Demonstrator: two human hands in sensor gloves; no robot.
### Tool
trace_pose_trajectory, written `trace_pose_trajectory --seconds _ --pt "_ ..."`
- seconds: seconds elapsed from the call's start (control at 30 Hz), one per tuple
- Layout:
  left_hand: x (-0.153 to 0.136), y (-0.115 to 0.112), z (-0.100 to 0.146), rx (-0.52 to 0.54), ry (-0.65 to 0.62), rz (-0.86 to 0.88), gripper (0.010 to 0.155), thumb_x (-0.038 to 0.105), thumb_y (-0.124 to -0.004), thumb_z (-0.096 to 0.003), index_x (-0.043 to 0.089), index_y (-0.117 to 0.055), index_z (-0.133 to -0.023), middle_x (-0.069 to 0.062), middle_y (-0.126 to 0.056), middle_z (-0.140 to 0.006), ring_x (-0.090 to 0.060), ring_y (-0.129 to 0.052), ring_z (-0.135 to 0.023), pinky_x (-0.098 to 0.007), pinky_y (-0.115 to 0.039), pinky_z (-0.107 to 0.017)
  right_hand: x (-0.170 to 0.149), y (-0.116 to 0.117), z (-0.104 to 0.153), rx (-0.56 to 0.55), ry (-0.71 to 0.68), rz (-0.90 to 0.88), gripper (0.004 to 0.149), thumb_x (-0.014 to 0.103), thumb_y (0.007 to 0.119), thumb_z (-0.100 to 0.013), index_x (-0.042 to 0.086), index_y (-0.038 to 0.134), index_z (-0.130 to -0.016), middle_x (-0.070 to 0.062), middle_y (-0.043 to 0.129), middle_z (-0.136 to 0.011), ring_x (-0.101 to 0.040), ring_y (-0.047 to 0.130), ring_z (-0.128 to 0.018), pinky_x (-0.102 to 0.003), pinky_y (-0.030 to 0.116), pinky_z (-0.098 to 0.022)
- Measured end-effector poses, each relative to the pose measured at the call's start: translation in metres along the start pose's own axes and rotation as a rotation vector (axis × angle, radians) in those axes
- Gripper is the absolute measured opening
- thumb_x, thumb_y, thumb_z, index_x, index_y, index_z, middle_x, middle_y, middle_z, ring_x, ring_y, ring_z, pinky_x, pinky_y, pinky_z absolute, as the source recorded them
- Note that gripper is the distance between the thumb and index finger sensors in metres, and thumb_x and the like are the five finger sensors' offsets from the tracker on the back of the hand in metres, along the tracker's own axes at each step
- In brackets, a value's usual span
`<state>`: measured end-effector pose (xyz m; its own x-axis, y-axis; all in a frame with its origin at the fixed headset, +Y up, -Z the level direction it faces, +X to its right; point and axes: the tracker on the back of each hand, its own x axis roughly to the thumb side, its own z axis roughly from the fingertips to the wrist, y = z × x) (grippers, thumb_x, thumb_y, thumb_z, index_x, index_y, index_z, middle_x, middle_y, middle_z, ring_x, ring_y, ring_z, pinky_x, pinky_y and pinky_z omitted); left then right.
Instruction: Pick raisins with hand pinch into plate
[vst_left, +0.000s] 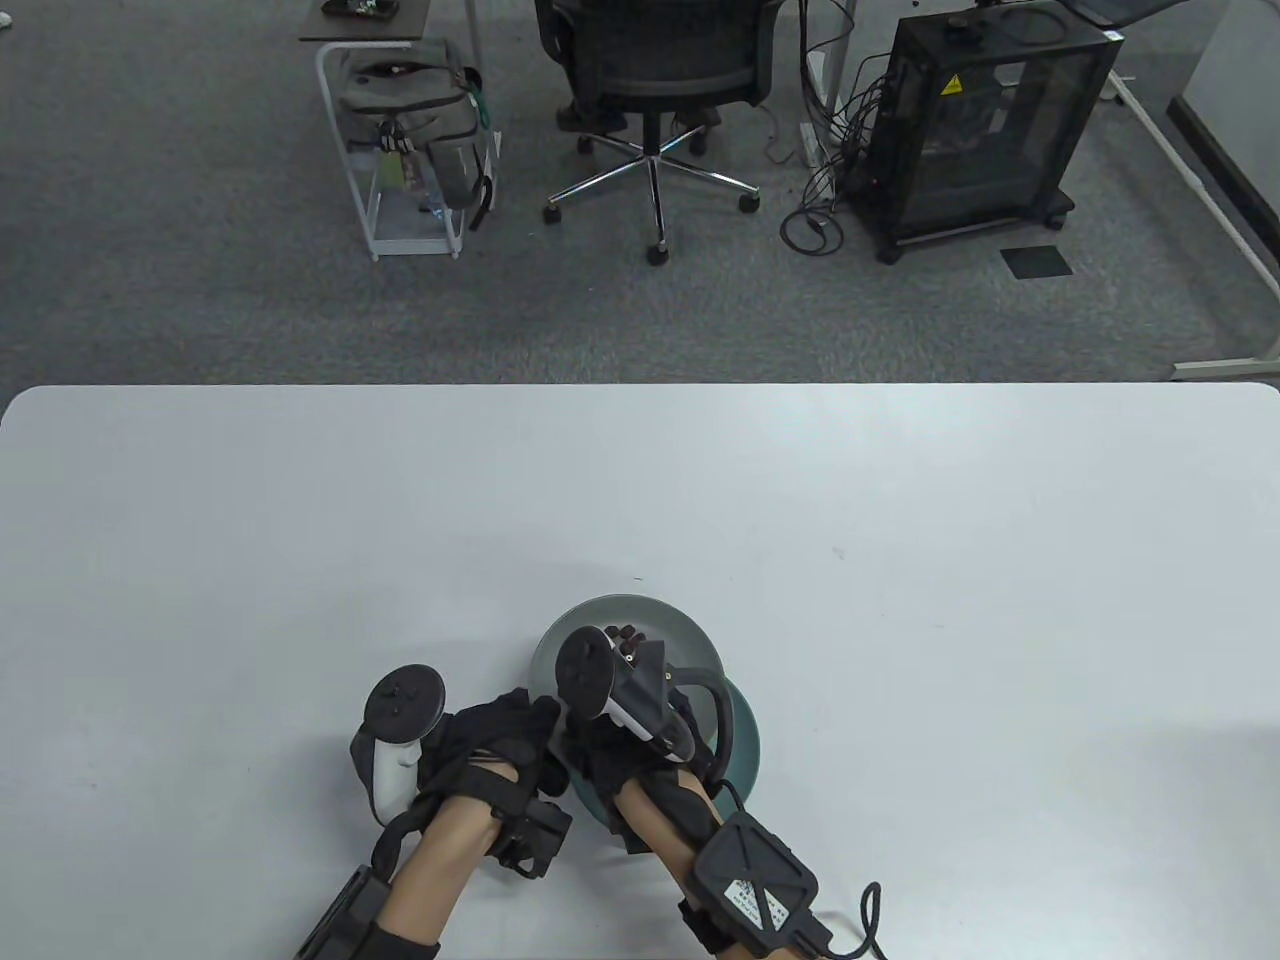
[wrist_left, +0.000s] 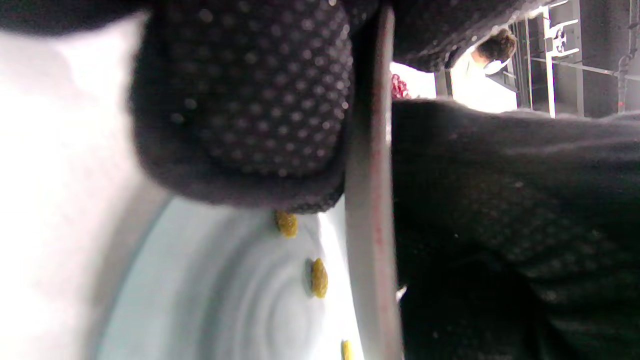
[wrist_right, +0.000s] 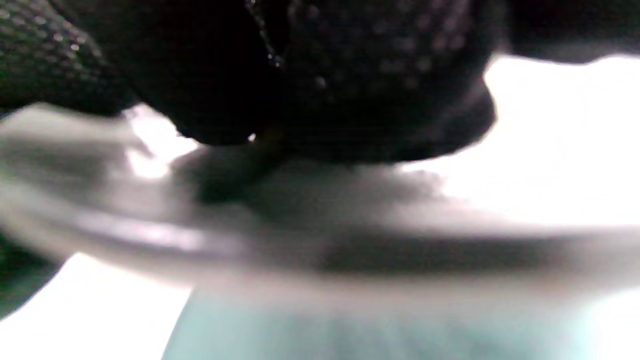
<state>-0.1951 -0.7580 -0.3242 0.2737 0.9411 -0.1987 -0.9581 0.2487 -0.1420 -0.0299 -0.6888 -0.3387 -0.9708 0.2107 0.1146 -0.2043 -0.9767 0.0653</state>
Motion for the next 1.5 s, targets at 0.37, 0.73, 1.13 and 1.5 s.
trace_pose_trajectory --seconds 0.37,0.73,1.13,1.5 --pt "0.000 0.009 0.000 0.026 0.006 0.035 0.052 0.031 -0.077 -0.0489 -0.012 -0.077 -0.078 -0.017 -0.111 -0.054 -0.024 -0.110 -0.015 -0.038 -0.086 -0.011 -0.020 -0.015 0.004 -0.062 -0.038 -0.123 0.049 0.044 0.098 -0.037 0.008 0.094 -0.070 -0.007 0.107 -0.044 -0.011 0.105 -0.011 -0.031 0.092 -0.010" --pt "-0.008 0.037 -0.004 0.124 0.040 0.098 0.052 0.031 -0.077 -0.0490 -0.012 -0.077 -0.079 -0.017 -0.111 -0.055 -0.024 -0.110 -0.016 -0.038 -0.086 -0.012 -0.044 -0.034 0.016 0.006 -0.066 -0.269 0.049 0.044 0.097 -0.039 0.009 0.093 -0.072 -0.007 0.106 -0.046 -0.011 0.104 -0.012 -0.030 0.092 -0.011" --pt "-0.026 0.072 -0.009 0.245 0.108 0.182 0.053 0.031 -0.078 -0.0491 -0.012 -0.076 -0.079 -0.018 -0.110 -0.056 -0.024 -0.110 -0.018 -0.038 -0.086 -0.012 -0.041 0.008 0.012 0.107 -0.036 -0.153 0.048 0.044 0.097 -0.039 0.009 0.093 -0.072 -0.007 0.105 -0.046 -0.010 0.102 -0.012 -0.031 0.091 -0.012" --pt "-0.036 0.088 -0.011 0.298 0.149 0.213 0.053 0.031 -0.078 -0.0490 -0.013 -0.076 -0.079 -0.019 -0.110 -0.057 -0.024 -0.110 -0.019 -0.038 -0.086 -0.012 -0.021 0.030 0.015 0.161 -0.041 0.037 0.047 0.043 0.097 -0.040 0.010 0.093 -0.073 -0.006 0.105 -0.044 -0.010 0.100 -0.010 -0.031 0.091 -0.012"
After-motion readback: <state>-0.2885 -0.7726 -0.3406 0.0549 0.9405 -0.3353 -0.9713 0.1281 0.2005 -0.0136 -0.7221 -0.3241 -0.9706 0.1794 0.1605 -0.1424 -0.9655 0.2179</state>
